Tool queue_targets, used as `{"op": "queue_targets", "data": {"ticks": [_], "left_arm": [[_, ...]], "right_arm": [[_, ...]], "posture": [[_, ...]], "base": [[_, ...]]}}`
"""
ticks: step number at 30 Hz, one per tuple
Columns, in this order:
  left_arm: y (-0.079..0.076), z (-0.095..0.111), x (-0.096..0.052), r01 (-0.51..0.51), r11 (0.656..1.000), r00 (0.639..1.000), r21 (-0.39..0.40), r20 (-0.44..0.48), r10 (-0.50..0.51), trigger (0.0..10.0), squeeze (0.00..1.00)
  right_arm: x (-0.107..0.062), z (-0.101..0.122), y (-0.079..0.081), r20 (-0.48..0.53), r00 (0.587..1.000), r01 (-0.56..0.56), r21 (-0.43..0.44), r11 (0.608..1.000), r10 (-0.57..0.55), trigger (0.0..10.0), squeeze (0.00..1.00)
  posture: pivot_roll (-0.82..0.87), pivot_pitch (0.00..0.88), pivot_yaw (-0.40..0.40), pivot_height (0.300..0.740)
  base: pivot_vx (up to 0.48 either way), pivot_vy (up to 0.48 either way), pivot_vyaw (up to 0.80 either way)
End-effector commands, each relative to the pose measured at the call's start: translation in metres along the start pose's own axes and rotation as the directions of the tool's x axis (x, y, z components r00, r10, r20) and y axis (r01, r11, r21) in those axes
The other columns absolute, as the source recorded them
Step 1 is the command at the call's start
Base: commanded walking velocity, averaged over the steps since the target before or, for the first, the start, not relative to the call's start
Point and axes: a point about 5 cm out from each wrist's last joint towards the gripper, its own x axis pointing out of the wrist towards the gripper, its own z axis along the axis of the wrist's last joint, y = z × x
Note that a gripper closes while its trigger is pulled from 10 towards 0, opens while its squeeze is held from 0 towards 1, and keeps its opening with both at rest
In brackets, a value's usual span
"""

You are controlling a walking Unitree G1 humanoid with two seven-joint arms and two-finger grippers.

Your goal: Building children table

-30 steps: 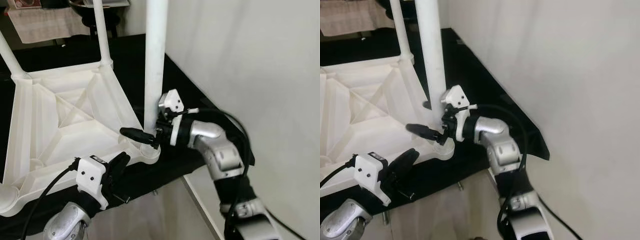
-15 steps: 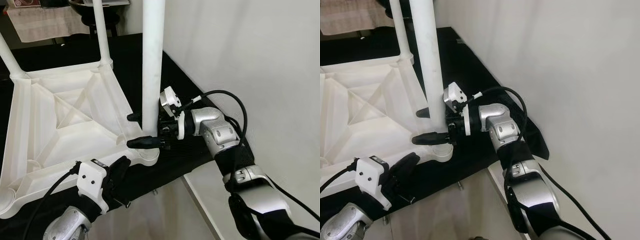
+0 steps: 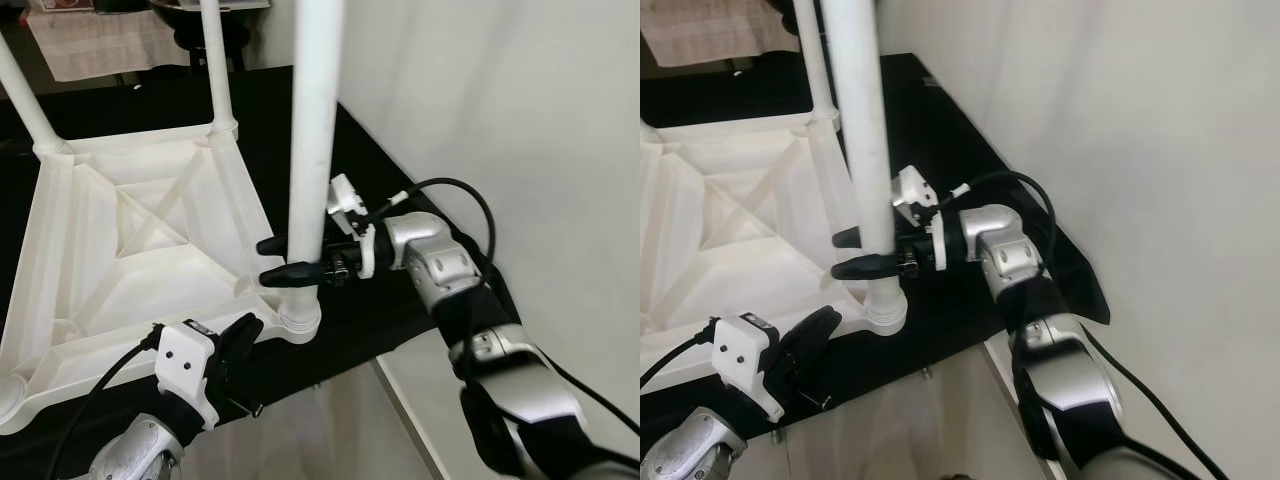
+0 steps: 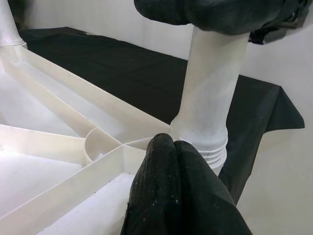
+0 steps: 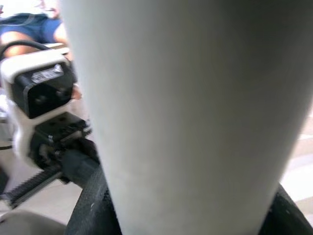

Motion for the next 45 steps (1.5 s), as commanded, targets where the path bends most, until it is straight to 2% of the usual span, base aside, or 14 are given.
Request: {"op": "queue_targets", "data": {"ticks": [1,3,4,6,8,17,18,20,21,30,32,43,44,45], "left_arm": [[-0.001,0.000,-0.001,0.005,1.000,1.000,-0.010,-0.004,-0.005,10.0,0.00],[0.000,0.000,-0.002,0.004,1.000,1.000,-0.007,-0.005,-0.004,10.0,0.00],[0.002,0.000,-0.002,0.001,1.000,1.000,-0.006,-0.004,-0.001,10.0,0.00],[0.003,0.001,-0.002,-0.001,1.000,1.000,-0.005,-0.003,0.001,10.0,0.00],[0.005,0.000,-0.001,-0.002,1.000,1.000,-0.004,-0.004,0.002,10.0,0.00],[0.009,-0.003,0.003,-0.014,1.000,1.000,0.004,-0.005,0.014,10.0,0.00],[0.010,-0.003,0.003,-0.030,1.000,1.000,0.007,-0.002,0.030,10.0,0.00],[0.011,-0.003,0.003,-0.042,0.999,0.999,0.009,0.000,0.042,10.0,0.00],[0.011,-0.003,0.003,-0.046,0.999,0.999,0.010,0.001,0.046,10.0,0.00],[0.008,-0.003,0.006,-0.026,1.000,1.000,-0.001,0.003,0.026,10.0,0.00],[0.007,-0.003,0.006,-0.025,1.000,1.000,-0.005,0.006,0.025,10.0,0.00],[0.002,-0.002,0.003,-0.024,0.999,1.000,-0.022,0.007,0.024,10.0,0.00],[0.001,-0.002,0.002,-0.024,0.999,1.000,-0.025,0.007,0.025,10.0,0.00],[0.001,-0.002,0.002,-0.024,0.999,1.000,-0.025,0.007,0.025,10.0,0.00]], "right_arm": [[-0.013,0.003,-0.004,0.002,0.995,0.100,-0.023,0.995,-0.100,0.0,0.00],[-0.013,-0.005,-0.006,0.024,0.916,0.400,0.027,0.916,-0.400,0.0,0.00],[-0.014,-0.025,0.008,-0.057,0.761,0.649,0.068,0.758,-0.646,0.0,0.00],[-0.021,-0.038,0.020,-0.128,0.601,0.799,0.074,0.597,-0.789,0.0,0.00],[-0.018,-0.044,0.036,-0.155,0.551,0.834,0.059,0.549,-0.820,0.0,0.00],[-0.004,-0.047,0.041,-0.160,0.676,0.733,0.037,0.680,-0.720,0.0,0.00],[-0.001,-0.043,0.037,-0.144,0.713,0.699,0.067,0.712,-0.686,10.0,0.00],[0.001,-0.040,0.035,-0.131,0.739,0.673,0.088,0.734,-0.661,10.0,0.00],[0.003,-0.035,0.031,-0.104,0.781,0.625,0.108,0.774,-0.616,10.0,1.00],[0.004,-0.001,0.034,-0.134,0.989,0.049,-0.065,0.997,-0.057,10.0,1.00],[0.000,-0.004,0.035,-0.204,0.978,-0.065,-0.056,0.996,0.053,10.0,0.00],[0.009,0.001,0.018,-0.183,0.962,-0.206,-0.004,0.979,0.202,10.0,0.00],[0.009,0.002,0.016,-0.173,0.956,-0.238,0.009,0.971,0.236,3.9,0.00],[0.009,0.002,0.016,-0.173,0.956,-0.238,0.009,0.971,0.236,3.9,0.00]], "posture": [[-0.12,0.135,-0.097,0.740],[-0.13,0.137,-0.099,0.740],[-0.14,0.144,-0.090,0.740],[-0.14,0.144,-0.090,0.740],[-0.15,0.141,-0.075,0.740],[-0.14,0.108,-0.081,0.740],[-0.13,0.103,-0.085,0.740],[-0.13,0.103,-0.085,0.740],[-0.13,0.098,-0.088,0.740],[-0.13,0.095,-0.093,0.740],[-0.13,0.101,-0.098,0.740],[-0.10,0.114,-0.103,0.740],[-0.09,0.121,-0.098,0.740],[-0.09,0.121,-0.098,0.740]], "base": [[0.000,0.000,0.00],[0.000,0.000,0.00],[0.000,0.000,0.00],[0.000,0.000,0.00],[0.000,0.000,0.00],[0.000,0.000,0.00],[0.000,0.000,0.00],[0.000,0.000,0.00],[0.000,0.000,0.00],[0.000,0.000,0.00],[0.000,0.000,0.00],[0.000,0.000,0.00],[0.000,0.000,0.00],[0.000,0.000,0.00]]}}
